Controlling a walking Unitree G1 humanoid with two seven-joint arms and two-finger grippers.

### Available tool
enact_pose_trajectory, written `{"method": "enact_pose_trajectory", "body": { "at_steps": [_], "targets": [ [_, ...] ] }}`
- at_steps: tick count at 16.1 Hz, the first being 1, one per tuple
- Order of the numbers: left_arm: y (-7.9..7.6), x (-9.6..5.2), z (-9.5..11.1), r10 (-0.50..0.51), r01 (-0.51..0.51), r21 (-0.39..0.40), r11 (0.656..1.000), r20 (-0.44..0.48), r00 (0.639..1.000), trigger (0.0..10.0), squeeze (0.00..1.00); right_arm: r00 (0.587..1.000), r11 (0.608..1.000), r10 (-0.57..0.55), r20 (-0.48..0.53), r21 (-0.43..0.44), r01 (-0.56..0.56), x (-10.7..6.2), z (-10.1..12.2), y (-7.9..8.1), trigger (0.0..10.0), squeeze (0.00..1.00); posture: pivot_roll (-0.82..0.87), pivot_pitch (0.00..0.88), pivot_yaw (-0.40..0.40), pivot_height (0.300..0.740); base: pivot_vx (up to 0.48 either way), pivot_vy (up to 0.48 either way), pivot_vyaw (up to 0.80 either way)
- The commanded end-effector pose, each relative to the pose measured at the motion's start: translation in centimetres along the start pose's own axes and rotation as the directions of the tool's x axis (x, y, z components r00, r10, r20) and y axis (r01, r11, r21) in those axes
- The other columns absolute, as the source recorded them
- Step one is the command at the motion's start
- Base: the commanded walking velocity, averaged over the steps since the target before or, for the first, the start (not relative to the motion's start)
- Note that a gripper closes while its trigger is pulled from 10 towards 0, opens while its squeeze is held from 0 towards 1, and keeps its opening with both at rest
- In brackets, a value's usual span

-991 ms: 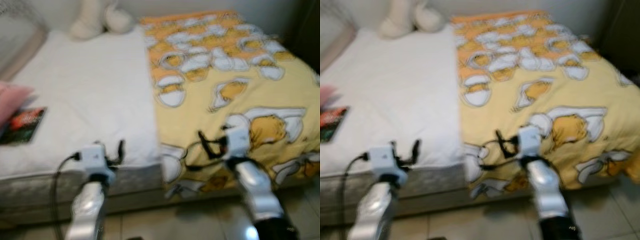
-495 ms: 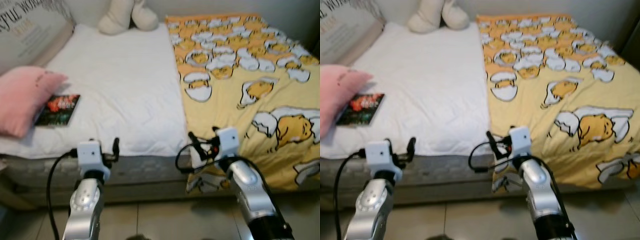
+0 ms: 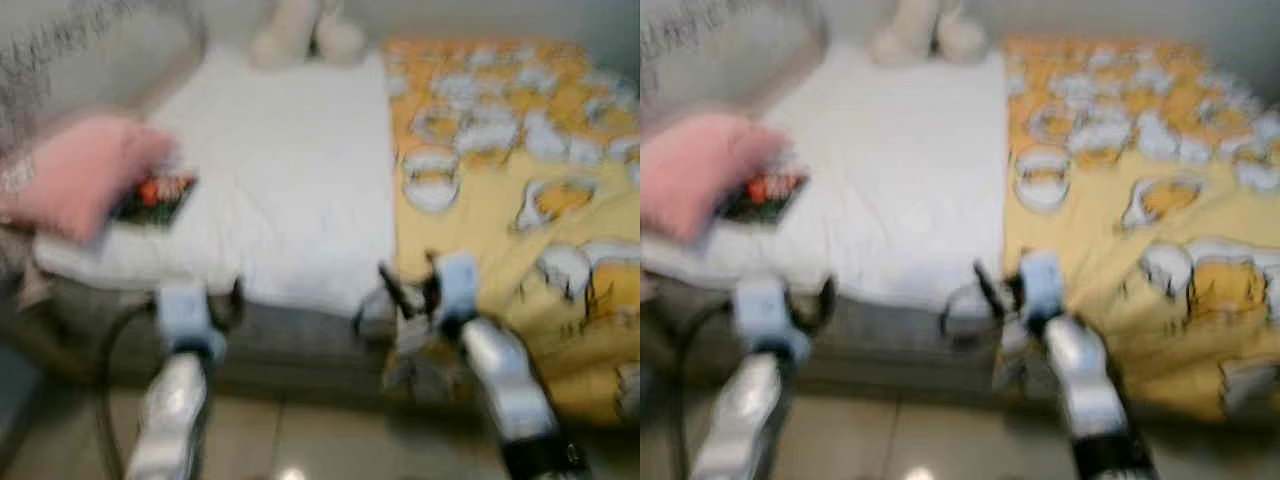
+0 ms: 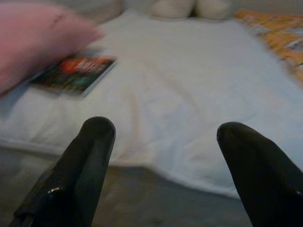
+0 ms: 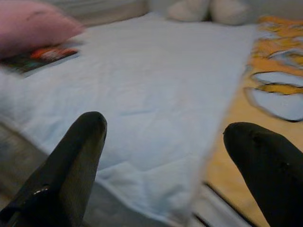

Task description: Clean up the room

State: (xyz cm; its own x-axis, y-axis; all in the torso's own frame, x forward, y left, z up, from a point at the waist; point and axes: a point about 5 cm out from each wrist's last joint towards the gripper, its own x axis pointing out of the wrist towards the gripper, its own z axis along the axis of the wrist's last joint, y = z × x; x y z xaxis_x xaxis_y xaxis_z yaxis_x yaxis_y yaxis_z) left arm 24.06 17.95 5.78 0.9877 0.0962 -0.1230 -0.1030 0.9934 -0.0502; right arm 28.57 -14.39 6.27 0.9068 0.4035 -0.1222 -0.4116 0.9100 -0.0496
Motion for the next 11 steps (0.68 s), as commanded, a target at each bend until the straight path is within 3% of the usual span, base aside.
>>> {"method": "enact_pose_trajectory", "body": {
  "at_steps": [1, 3, 5, 6, 7, 9, 10, 11],
  "targets": [
    [-0.2, 0.0, 0.2, 0.003, -0.002, -0.032, 0.999, 0.009, 1.0, 10.0, 0.0, 1.0, 1.0, -0.004, 0.006, -0.016, 0.004, 0.0, 0.4, -0.6, 10.0, 0.11, -0.1, 0.0, 0.072, 0.74, 0.0, -0.48, 0.46],
    [0.4, -0.4, 0.1, 0.02, -0.019, -0.041, 0.999, 0.017, 1.0, 10.0, 0.0, 1.0, 1.0, -0.004, 0.0, -0.01, 0.004, 0.1, 0.3, -0.7, 10.0, 0.12, -0.09, 0.0, 0.068, 0.74, 0.0, -0.48, 0.46],
    [0.5, -0.3, 0.2, 0.027, -0.027, -0.008, 1.0, 0.019, 0.999, 10.0, 0.0, 1.0, 0.999, -0.023, -0.002, -0.031, 0.023, 0.5, 0.3, -0.6, 10.0, 0.18, -0.08, 0.0, 0.062, 0.74, 0.0, 0.0, 0.45],
    [0.5, -0.1, 0.4, 0.034, -0.035, 0.017, 0.999, 0.032, 0.999, 10.0, 0.0, 0.993, 0.993, -0.115, -0.024, -0.022, 0.115, 0.6, 0.1, -1.4, 10.0, 0.18, -0.07, 0.0, 0.058, 0.74, 0.0, 0.0, 0.46],
    [0.6, -0.1, 0.6, 0.042, -0.044, 0.04, 0.998, 0.048, 0.998, 10.0, 0.0, 0.985, 0.985, -0.171, -0.029, 0.01, 0.171, 0.5, 0.0, -1.9, 10.0, 0.18, -0.07, 0.0, 0.057, 0.74, 0.0, 0.0, 0.46],
    [1.9, -0.3, 0.7, 0.113, -0.114, 0.025, 0.993, 0.059, 0.992, 10.0, 0.0, 0.936, 0.913, -0.344, -0.069, 0.207, 0.351, 0.1, -0.6, -3.4, 10.0, 0.15, -0.07, 0.0, 0.058, 0.74, 0.0, 0.0, 0.0],
    [2.0, -0.4, 0.6, 0.121, -0.122, 0.024, 0.992, 0.053, 0.991, 10.0, 0.0, 0.92, 0.89, -0.377, -0.109, 0.233, 0.393, 0.1, -1.1, -3.7, 10.0, 0.05, -0.07, 0.0, 0.06, 0.74, 0.0, 0.0, 0.0],
    [1.8, -0.4, 0.6, 0.119, -0.12, 0.024, 0.992, 0.05, 0.992, 10.0, 0.0, 0.919, 0.89, -0.377, -0.113, 0.23, 0.394, 0.1, -1.2, -3.7, 10.0, 0.0, -0.07, 0.0, 0.063, 0.74, 0.0, 0.0, 0.0]
  ]
}}
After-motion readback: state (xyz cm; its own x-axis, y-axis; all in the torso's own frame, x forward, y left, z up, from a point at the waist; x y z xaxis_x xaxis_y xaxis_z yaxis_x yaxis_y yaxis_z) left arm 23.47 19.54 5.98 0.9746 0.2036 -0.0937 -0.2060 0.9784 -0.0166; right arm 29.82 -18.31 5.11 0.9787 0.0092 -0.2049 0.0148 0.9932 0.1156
